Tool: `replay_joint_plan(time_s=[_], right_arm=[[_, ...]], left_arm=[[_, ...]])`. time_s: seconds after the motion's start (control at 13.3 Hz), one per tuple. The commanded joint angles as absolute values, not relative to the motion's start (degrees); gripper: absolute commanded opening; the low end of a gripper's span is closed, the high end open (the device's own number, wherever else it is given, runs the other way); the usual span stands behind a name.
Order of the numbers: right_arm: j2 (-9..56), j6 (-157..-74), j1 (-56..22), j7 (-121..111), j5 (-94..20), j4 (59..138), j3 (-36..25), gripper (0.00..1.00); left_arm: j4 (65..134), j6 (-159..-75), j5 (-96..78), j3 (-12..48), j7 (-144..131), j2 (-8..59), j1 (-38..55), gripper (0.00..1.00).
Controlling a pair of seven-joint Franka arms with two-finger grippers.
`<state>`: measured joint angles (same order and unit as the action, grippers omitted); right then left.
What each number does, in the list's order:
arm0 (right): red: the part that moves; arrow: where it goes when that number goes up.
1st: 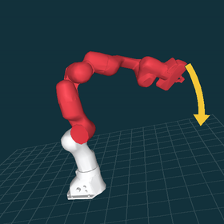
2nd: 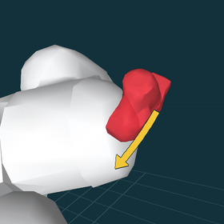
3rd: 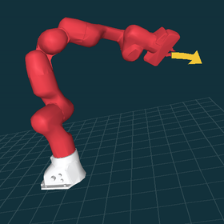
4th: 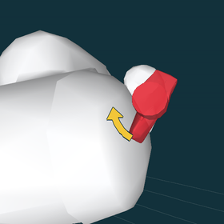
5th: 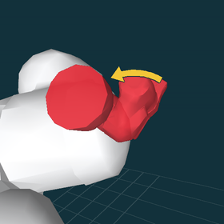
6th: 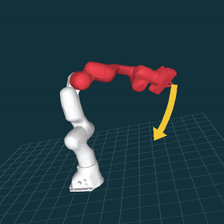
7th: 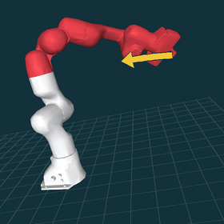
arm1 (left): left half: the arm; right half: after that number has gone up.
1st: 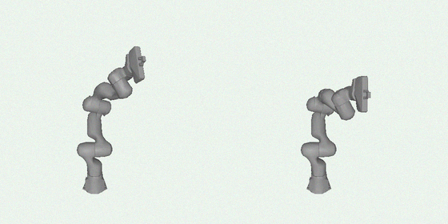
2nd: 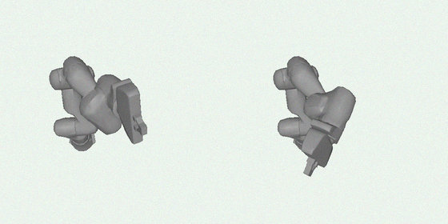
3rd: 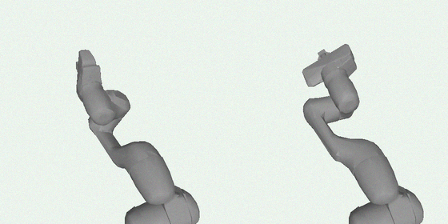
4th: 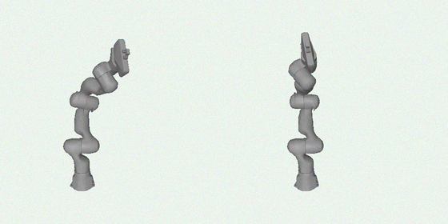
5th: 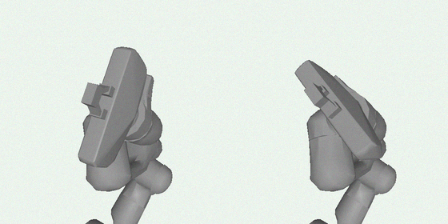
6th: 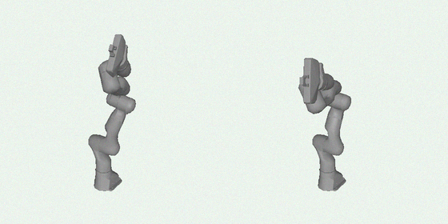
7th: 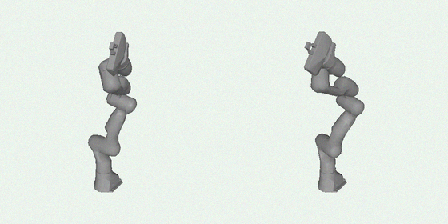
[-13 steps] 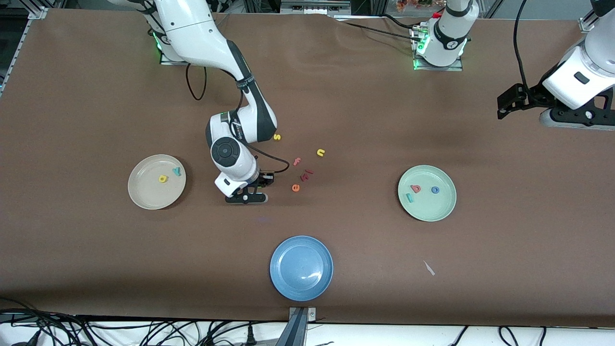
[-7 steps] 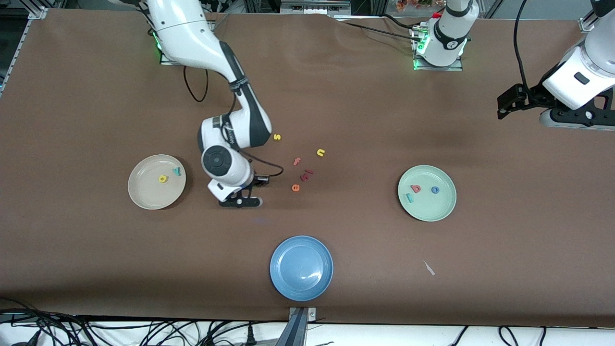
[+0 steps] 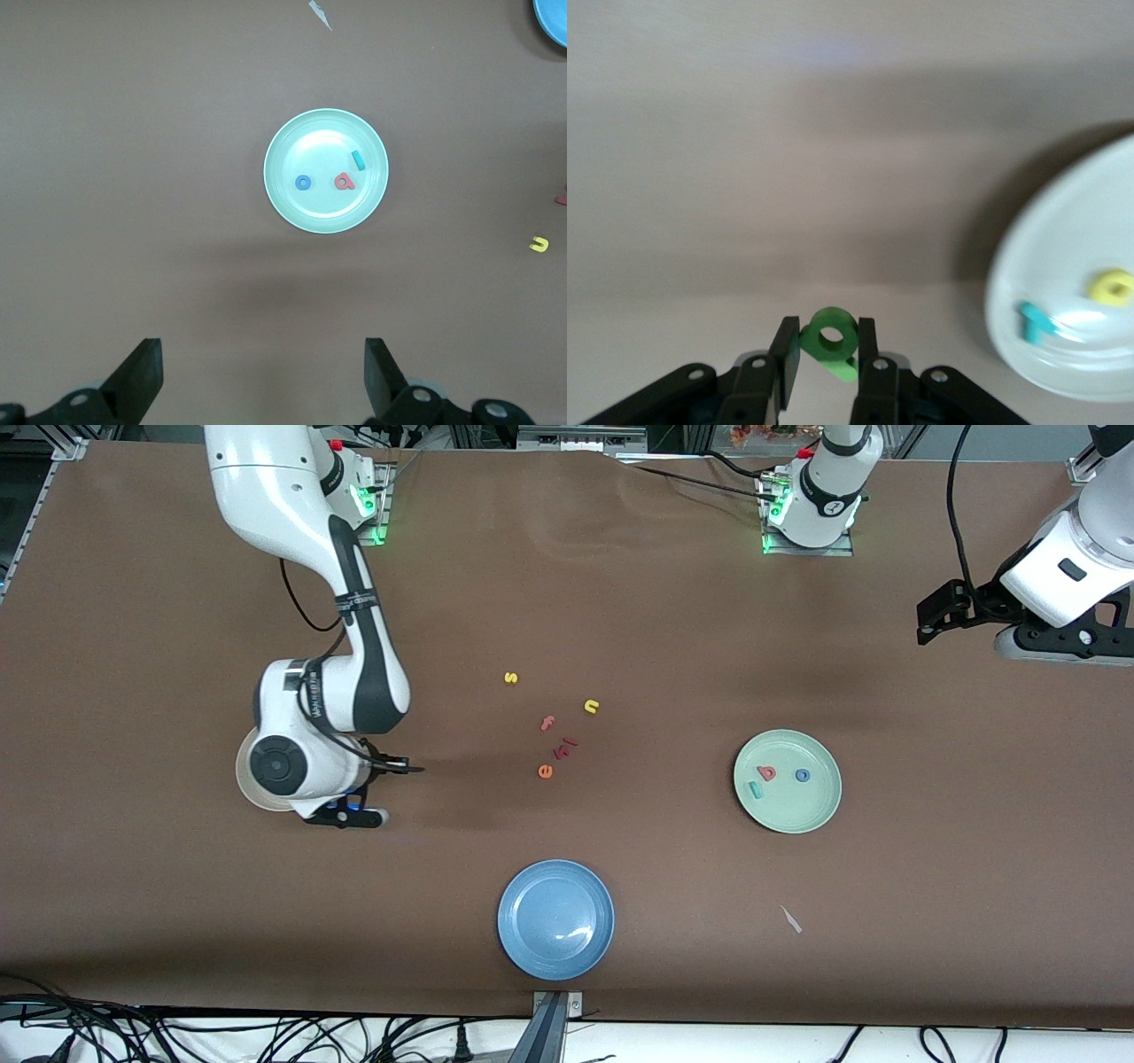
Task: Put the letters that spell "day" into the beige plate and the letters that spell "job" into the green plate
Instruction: 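Grasp the green p with the right gripper and lift it, then carry the green p to the white plate and release it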
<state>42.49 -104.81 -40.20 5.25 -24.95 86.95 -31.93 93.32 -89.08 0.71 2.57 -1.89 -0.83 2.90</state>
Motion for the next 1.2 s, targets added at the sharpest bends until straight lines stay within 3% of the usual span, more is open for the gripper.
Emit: replay_joint_plan(time_s=[0.0, 0.3, 0.38, 0.45, 0.53, 1.13], right_arm=[[42.2, -100.7, -40.6, 0.7, -25.1, 87.3, -37.1, 0.12], [45.5, -102.4, -37.4, -4.5, -21.6, 87.6, -39.0, 0.14], [45.8, -103.6, -37.3, -4.6, -21.4, 87.7, -39.0, 0.27], [45.7, -103.6, -37.2, -4.3, -21.5, 87.5, -38.9, 0.86], [45.5, -103.4, -37.8, -4.2, -21.5, 87.3, -38.9, 1.00], [44.6, -99.1, -42.0, -4.0, -22.4, 85.3, -38.8, 1.00]], left_arm=[[93.6, -88.9, -0.1, 2.7, -2.4, -1.2, 2.7, 1.00], [93.6, -88.9, 0.1, 2.9, -2.4, -1.2, 2.8, 1.00], [93.6, -88.9, 0.1, 2.9, -2.3, -1.2, 2.8, 1.00], [93.6, -88.9, 0.1, 2.9, -2.2, -1.3, 2.8, 1.00], [93.5, -88.8, 0.1, 2.9, -2.2, -1.3, 2.8, 1.00], [93.3, -88.6, 0.3, 3.1, -2.2, -1.2, 3.3, 1.00]])
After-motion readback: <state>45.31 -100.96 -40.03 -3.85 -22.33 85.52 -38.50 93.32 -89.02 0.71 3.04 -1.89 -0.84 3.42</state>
